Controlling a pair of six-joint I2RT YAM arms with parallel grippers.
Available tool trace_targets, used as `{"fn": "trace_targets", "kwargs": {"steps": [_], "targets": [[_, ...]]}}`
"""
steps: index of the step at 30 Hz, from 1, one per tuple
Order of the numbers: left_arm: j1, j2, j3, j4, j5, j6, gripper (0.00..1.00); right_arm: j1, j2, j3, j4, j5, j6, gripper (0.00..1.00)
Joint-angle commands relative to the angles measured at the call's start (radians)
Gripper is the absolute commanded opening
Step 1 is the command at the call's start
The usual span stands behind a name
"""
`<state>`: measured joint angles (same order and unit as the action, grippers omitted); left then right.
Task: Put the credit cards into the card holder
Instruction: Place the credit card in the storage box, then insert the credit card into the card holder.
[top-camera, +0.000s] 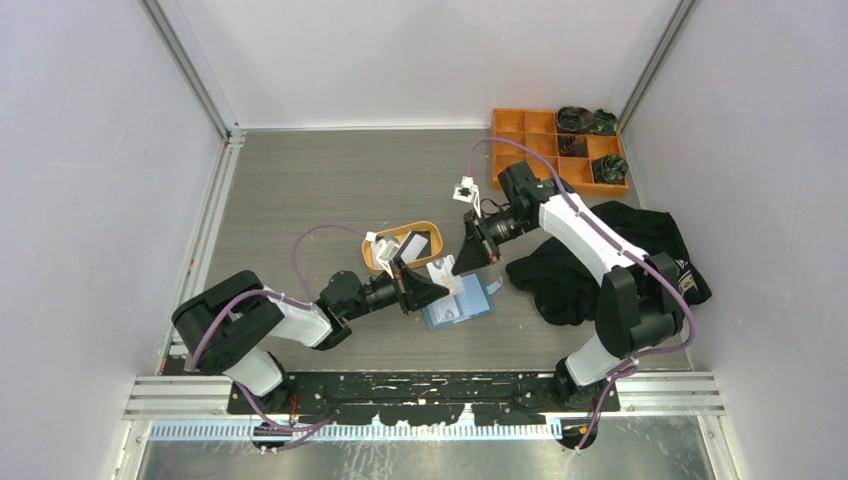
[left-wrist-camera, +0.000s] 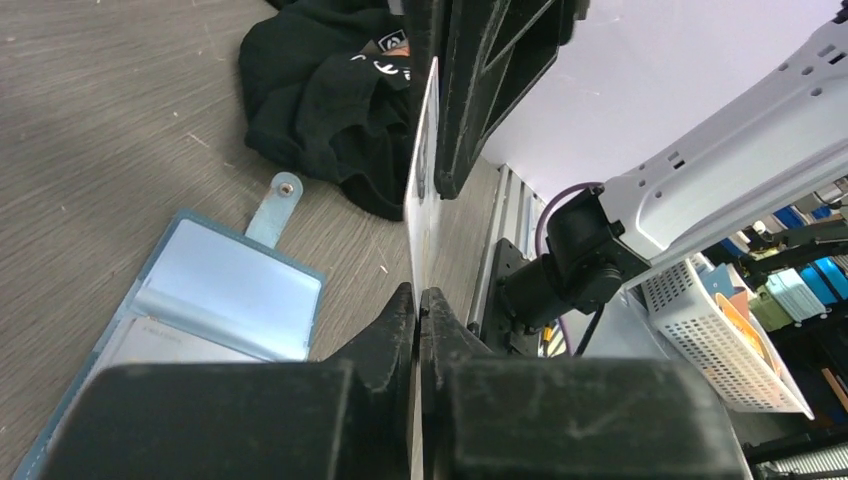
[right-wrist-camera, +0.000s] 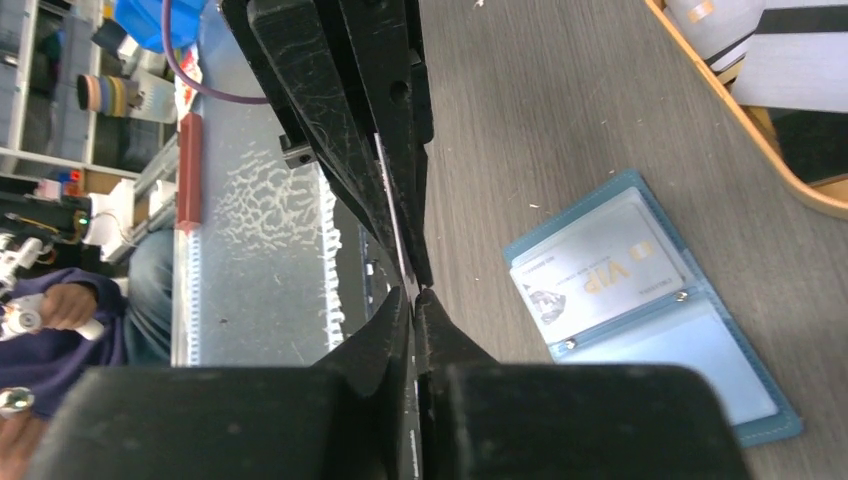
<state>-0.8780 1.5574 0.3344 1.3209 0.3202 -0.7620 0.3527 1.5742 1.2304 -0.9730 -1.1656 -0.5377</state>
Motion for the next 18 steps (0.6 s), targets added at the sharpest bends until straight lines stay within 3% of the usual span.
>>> {"fn": "trace_targets", "kwargs": {"steps": [1, 3, 6, 11, 18], "targets": [[0.004, -0.041, -0.006, 0.107, -0.023, 0.045, 0.00, 0.014, -0.065, 0.009, -0.013, -0.011, -0.012, 0.22], [0.005, -0.068, -0.019, 0.059, -0.023, 0.085, 0.00, 0.009, -0.072, 0.025, -0.043, 0.002, -0.031, 0.41], [0.004, -0.141, -0.001, -0.137, -0.012, 0.151, 0.00, 0.005, -0.092, 0.019, -0.017, 0.007, -0.012, 0.52], [0.003, -0.235, 0.028, -0.307, 0.011, 0.204, 0.00, 0.010, -0.117, -0.023, 0.109, 0.030, 0.116, 0.56], [-0.008, -0.199, 0.067, -0.321, 0.052, 0.195, 0.00, 0.062, -0.188, -0.127, 0.383, 0.103, 0.330, 0.55]]}}
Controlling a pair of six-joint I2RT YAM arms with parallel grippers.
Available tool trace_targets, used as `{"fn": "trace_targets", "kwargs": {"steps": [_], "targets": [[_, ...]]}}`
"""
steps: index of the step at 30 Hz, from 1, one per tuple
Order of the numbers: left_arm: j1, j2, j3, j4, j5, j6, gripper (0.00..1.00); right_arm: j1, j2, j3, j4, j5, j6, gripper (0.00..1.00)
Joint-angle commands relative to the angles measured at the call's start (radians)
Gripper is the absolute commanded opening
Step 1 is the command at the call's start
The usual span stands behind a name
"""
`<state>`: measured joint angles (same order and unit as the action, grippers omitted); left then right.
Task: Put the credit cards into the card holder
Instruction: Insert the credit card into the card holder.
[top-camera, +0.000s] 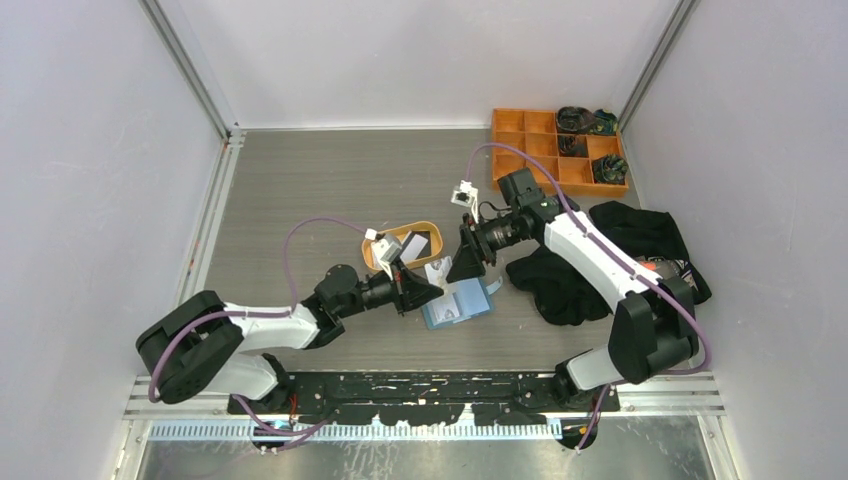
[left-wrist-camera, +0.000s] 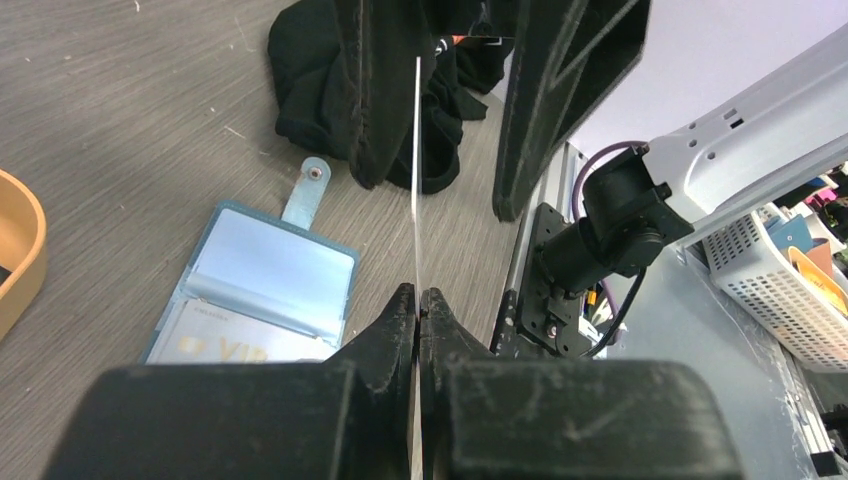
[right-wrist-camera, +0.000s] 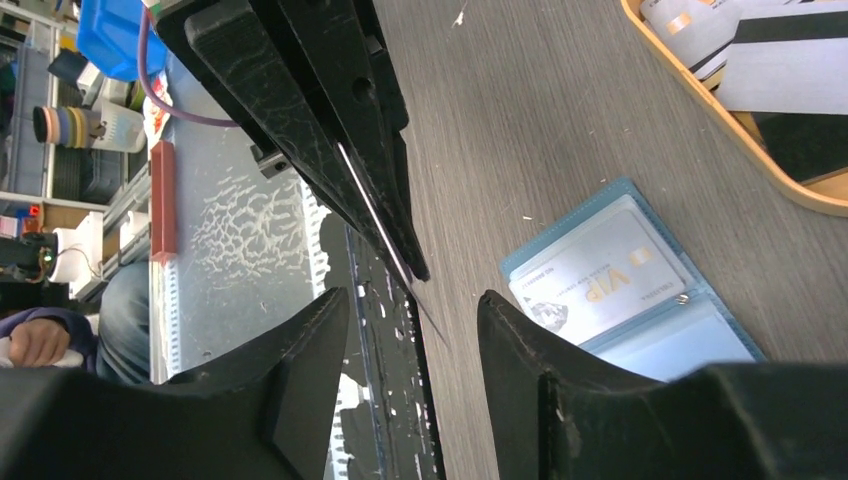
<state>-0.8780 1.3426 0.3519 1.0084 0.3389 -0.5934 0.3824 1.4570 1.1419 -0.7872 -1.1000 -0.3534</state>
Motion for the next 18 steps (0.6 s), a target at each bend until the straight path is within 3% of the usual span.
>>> {"fn": "trace_targets", "kwargs": {"steps": [1, 10, 11, 14, 16, 18], "targets": [[-0.010, 0.023, 0.054, -0.007, 0.036, 0.026, 0.00, 0.035, -0.078, -0.043, 0.211, 0.040, 0.155, 0.54], [-0.009, 0.021, 0.041, 0.003, 0.023, 0.013, 0.00, 0.035, -0.088, -0.027, 0.157, 0.010, 0.090, 0.01], [-0.008, 0.015, 0.033, 0.004, 0.011, 0.003, 0.08, 0.034, -0.086, -0.021, 0.131, 0.010, 0.064, 0.01], [0.006, -0.026, -0.026, 0.015, -0.040, -0.034, 0.46, -0.008, -0.072, -0.001, 0.055, -0.008, 0.015, 0.01], [0.014, -0.068, -0.087, 0.049, -0.084, -0.053, 0.63, -0.050, -0.048, 0.013, -0.023, -0.038, -0.037, 0.01], [0.015, -0.109, -0.142, 0.073, -0.129, -0.074, 0.74, -0.087, -0.008, 0.025, -0.098, -0.057, -0.084, 0.01]]}}
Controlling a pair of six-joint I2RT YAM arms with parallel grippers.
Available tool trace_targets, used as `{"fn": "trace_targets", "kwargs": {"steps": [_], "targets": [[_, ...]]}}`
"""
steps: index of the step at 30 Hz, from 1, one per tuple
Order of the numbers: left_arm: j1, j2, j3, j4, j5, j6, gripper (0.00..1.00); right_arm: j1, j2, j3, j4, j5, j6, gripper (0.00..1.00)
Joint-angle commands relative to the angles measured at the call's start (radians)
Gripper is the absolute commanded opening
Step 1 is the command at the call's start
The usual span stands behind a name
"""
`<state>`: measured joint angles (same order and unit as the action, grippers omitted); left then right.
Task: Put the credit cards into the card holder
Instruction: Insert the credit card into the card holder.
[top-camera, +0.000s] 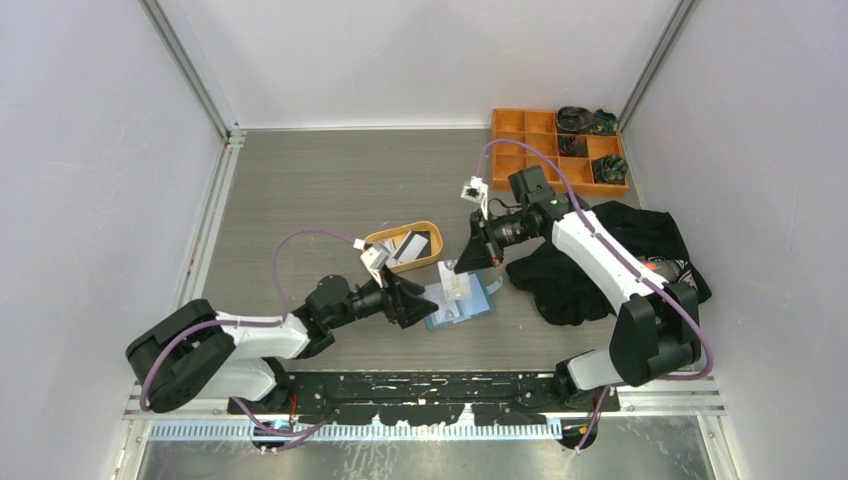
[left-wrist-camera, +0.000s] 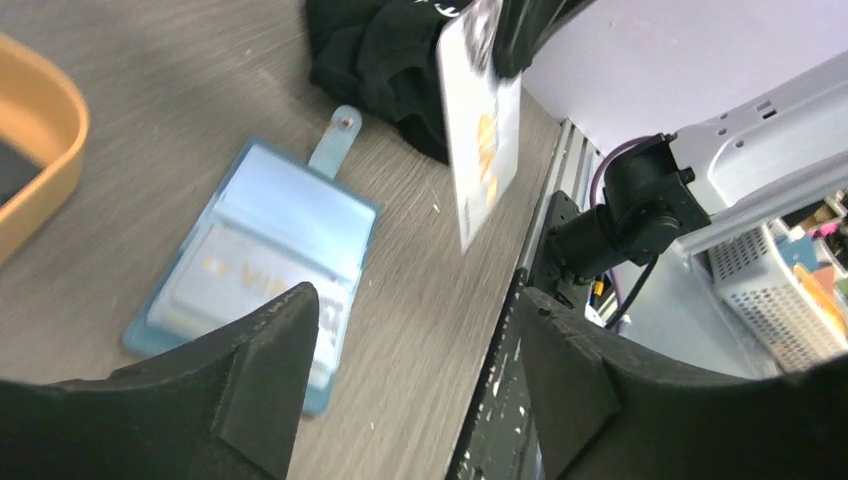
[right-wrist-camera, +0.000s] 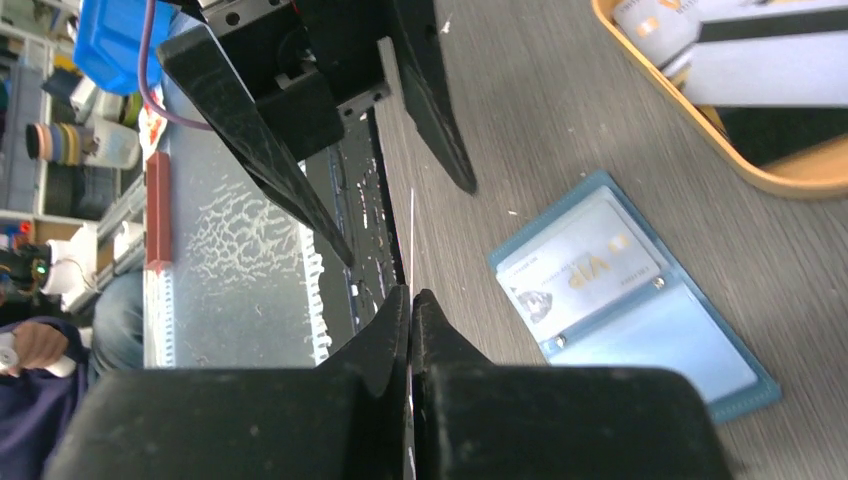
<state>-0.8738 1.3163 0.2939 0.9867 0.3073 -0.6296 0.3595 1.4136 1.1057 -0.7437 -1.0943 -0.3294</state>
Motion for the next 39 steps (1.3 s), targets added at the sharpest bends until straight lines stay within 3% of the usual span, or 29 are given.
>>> {"fn": "trace_targets", "kwargs": {"steps": [1, 5, 9, 15, 18, 20, 25, 28, 31, 32, 34, 36, 39], "targets": [[0.012, -0.098, -0.103, 0.088, -0.115, -0.053, 0.77, -0.078, 0.050, 0.063, -0.179, -0.064, -0.127, 0.01], [0.012, -0.113, -0.107, 0.037, -0.088, -0.115, 0.81, -0.119, 0.091, 0.039, -0.172, -0.051, -0.126, 0.01], [0.012, -0.040, -0.117, 0.145, -0.078, -0.178, 0.79, -0.133, 0.126, 0.026, -0.147, -0.012, -0.106, 0.01], [0.012, 0.160, -0.121, 0.325, -0.128, -0.281, 0.75, -0.160, 0.174, 0.025, -0.152, 0.035, -0.138, 0.01], [0.018, 0.321, -0.100, 0.434, -0.115, -0.355, 0.68, -0.169, 0.194, 0.031, -0.160, 0.049, -0.150, 0.01], [0.037, 0.393, -0.076, 0.444, -0.089, -0.419, 0.62, -0.171, 0.206, 0.032, -0.157, 0.059, -0.151, 0.01], [0.043, 0.448, -0.067, 0.438, -0.115, -0.419, 0.62, -0.175, 0.228, 0.029, -0.152, 0.065, -0.149, 0.01], [0.035, 0.350, -0.070, 0.282, -0.166, -0.362, 0.64, -0.176, 0.233, 0.029, -0.148, 0.066, -0.146, 0.01], [-0.024, 0.130, 0.026, -0.188, -0.287, -0.226, 0.67, -0.176, 0.237, 0.029, -0.144, 0.065, -0.143, 0.01], [-0.060, 0.057, 0.075, -0.449, -0.387, -0.171, 0.70, -0.177, 0.236, 0.029, -0.143, 0.065, -0.141, 0.01], [-0.120, -0.083, 0.139, -0.671, -0.530, -0.087, 0.73, -0.176, 0.237, 0.027, -0.137, 0.065, -0.132, 0.01], [-0.126, -0.162, 0.120, -0.677, -0.549, -0.064, 0.80, -0.176, 0.241, 0.020, -0.121, 0.065, -0.118, 0.01], [-0.123, -0.225, 0.014, -0.507, -0.519, -0.092, 0.98, -0.176, 0.245, 0.002, -0.089, 0.062, -0.093, 0.01]]}}
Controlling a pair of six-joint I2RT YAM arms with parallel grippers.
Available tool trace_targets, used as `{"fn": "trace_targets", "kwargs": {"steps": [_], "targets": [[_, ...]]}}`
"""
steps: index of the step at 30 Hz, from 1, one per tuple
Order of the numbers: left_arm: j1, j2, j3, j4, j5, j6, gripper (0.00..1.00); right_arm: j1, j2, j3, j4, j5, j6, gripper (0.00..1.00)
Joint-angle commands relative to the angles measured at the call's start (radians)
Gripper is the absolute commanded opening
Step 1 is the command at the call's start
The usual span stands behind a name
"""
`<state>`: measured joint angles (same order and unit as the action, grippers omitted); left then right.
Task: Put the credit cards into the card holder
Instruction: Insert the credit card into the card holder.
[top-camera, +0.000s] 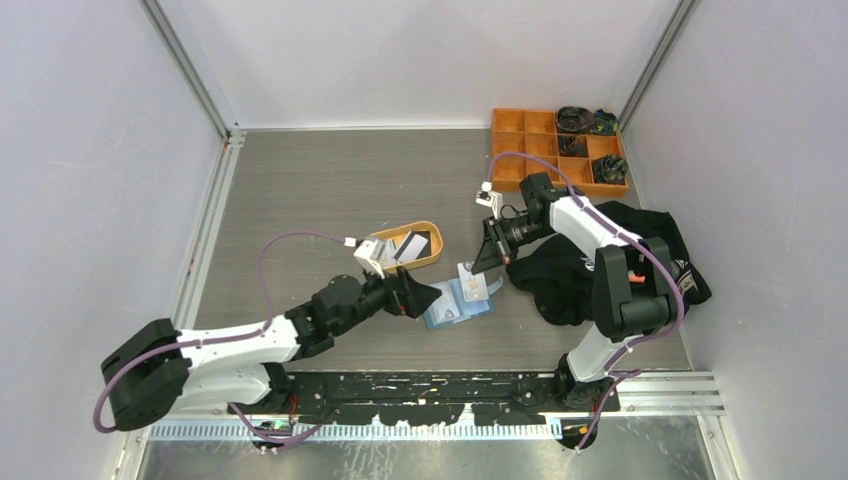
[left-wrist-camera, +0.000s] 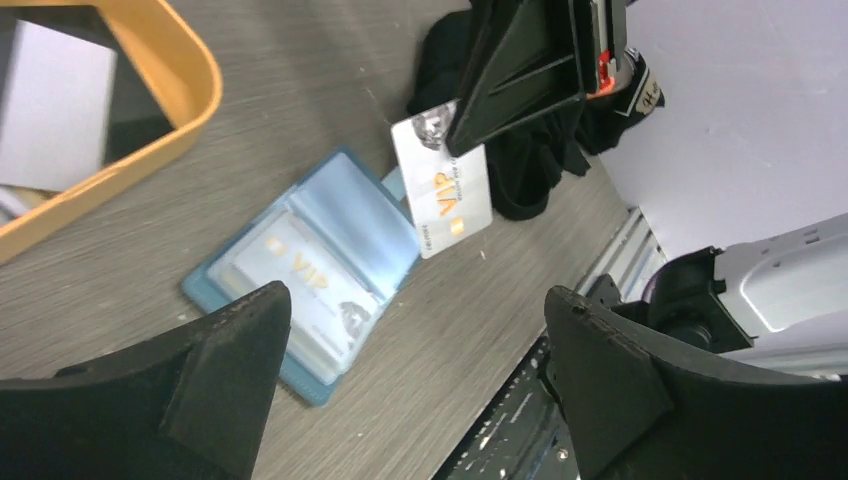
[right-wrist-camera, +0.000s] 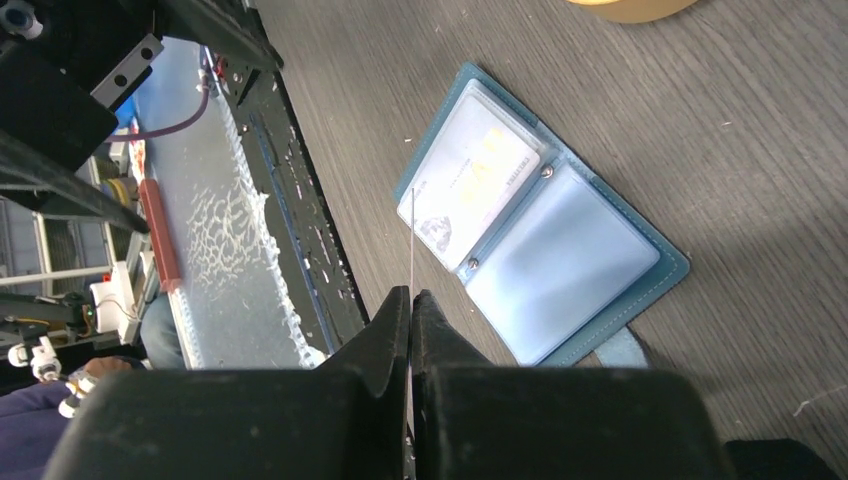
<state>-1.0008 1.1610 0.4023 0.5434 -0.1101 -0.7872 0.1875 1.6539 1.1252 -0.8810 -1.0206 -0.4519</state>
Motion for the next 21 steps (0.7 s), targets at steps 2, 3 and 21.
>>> {"fn": "trace_targets", "kwargs": {"steps": [2, 3, 21], "targets": [[0.015, -0.071, -0.128, -0.010, -0.069, 0.029, 1.00, -0.004, 0.002, -0.035, 0.085, -0.011, 0.047, 0.01], [0.018, -0.063, -0.125, -0.009, -0.061, 0.013, 0.98, -0.003, -0.002, -0.043, 0.105, -0.007, 0.058, 0.01], [0.018, 0.304, 0.086, 0.091, 0.066, -0.045, 0.30, -0.005, 0.106, -0.097, 0.306, 0.025, 0.256, 0.01]]}}
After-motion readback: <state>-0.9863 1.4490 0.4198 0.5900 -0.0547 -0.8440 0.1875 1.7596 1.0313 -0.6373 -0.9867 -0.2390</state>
